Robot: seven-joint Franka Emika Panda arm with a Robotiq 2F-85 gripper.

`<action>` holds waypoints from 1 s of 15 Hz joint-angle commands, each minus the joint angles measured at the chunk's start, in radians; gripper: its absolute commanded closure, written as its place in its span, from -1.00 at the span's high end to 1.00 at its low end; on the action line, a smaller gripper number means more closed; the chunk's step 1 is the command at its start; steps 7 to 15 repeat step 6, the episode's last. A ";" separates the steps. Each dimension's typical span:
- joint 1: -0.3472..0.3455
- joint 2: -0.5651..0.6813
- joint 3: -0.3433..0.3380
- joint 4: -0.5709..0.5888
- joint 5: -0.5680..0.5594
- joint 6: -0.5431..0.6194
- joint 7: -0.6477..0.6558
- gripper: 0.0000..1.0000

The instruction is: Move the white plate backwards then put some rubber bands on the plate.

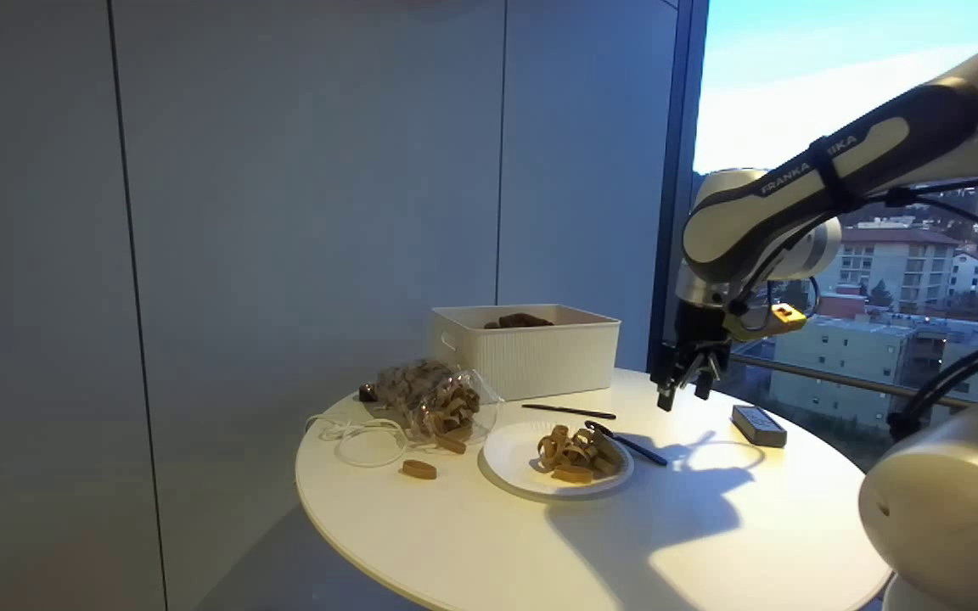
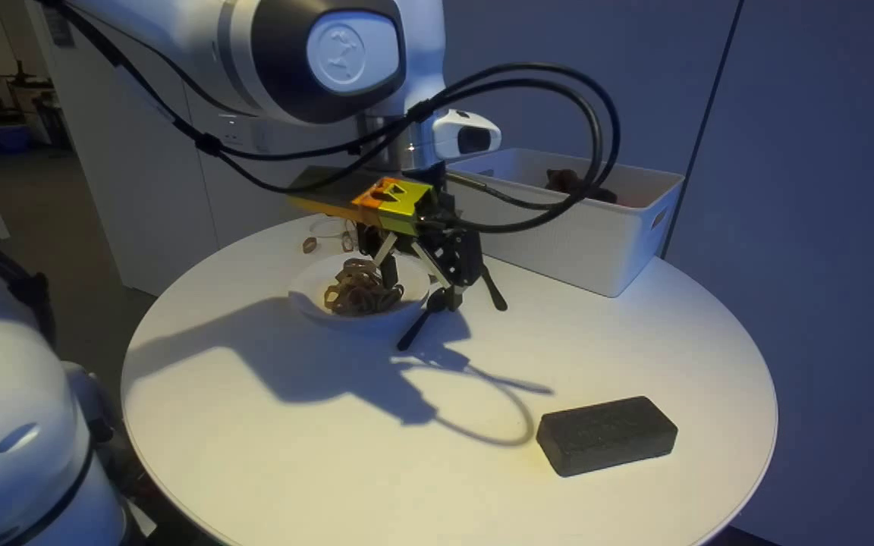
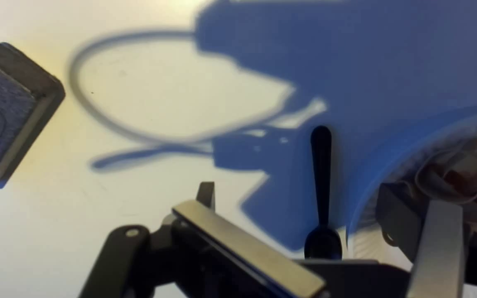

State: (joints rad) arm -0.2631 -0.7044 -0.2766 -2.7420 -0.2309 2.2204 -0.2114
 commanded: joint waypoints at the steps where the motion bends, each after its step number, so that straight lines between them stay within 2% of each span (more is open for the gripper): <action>1: 0.005 -0.177 -0.062 -0.008 -0.001 -0.179 -0.211 1.00; 3: 0.002 -0.216 -0.088 0.012 -0.023 -0.306 -0.298 1.00; 4: 0.008 -0.153 -0.071 0.005 -0.013 -0.225 -0.211 1.00; 6: 0.011 -0.202 -0.094 0.005 -0.023 -0.287 -0.256 1.00; 15: 0.011 -0.202 -0.094 0.005 -0.023 -0.287 -0.256 1.00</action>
